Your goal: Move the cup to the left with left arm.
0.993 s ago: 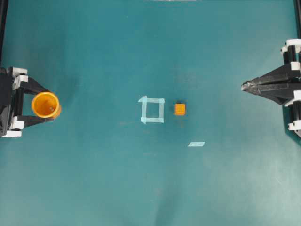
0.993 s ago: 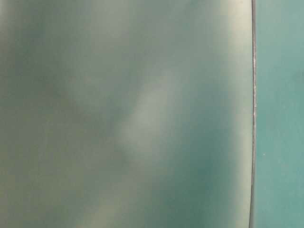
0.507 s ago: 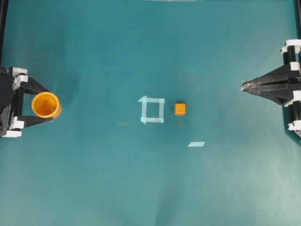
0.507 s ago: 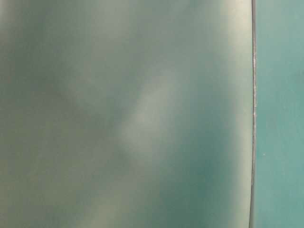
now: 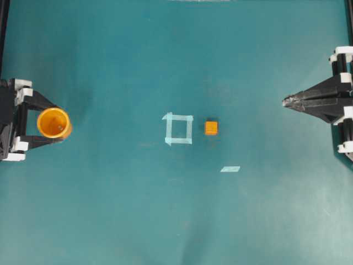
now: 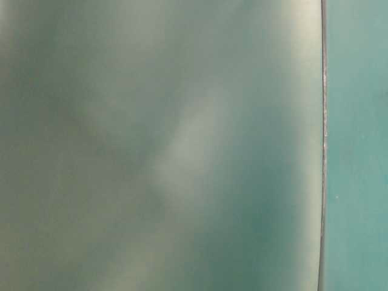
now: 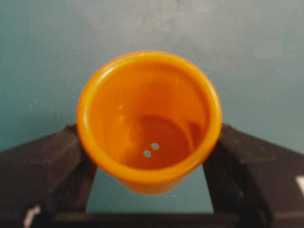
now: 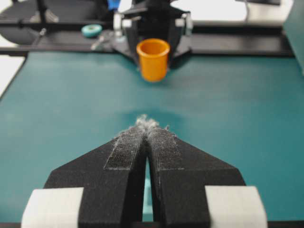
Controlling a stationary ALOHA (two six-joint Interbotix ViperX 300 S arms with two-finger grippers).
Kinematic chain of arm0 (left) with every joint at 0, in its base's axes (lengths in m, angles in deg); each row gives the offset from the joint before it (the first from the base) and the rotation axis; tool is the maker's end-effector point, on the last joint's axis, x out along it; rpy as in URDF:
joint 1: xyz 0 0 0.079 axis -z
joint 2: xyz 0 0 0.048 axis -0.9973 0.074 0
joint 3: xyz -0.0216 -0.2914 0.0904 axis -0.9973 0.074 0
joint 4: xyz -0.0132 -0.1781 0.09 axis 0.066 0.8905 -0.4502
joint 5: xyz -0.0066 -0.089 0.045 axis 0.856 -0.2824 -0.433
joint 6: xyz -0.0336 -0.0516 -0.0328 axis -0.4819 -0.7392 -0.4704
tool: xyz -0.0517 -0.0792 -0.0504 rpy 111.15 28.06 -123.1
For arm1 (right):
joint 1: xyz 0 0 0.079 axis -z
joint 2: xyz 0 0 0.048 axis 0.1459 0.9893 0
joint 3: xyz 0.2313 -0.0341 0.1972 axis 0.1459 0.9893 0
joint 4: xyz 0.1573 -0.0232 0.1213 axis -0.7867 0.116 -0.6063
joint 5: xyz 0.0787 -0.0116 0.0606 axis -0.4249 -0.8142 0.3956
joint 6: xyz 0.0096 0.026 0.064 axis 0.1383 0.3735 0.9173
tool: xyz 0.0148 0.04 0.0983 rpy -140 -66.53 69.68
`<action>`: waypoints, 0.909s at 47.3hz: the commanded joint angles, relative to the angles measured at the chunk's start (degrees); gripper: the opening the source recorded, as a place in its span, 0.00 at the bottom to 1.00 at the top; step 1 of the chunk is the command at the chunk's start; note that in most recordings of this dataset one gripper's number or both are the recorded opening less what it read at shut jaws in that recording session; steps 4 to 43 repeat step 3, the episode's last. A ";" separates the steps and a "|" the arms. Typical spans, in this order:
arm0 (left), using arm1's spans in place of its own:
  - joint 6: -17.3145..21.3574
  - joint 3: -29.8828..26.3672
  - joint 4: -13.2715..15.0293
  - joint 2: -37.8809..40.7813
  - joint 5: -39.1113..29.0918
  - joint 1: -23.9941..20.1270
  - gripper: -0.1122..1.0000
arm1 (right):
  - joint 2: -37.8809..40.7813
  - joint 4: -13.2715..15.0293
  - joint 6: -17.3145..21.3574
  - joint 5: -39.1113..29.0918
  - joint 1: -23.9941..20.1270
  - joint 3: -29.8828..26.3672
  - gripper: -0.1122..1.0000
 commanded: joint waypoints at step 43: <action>-0.09 -0.44 0.00 0.44 0.62 -0.18 0.68 | 0.26 0.00 0.00 0.18 0.00 -1.32 0.10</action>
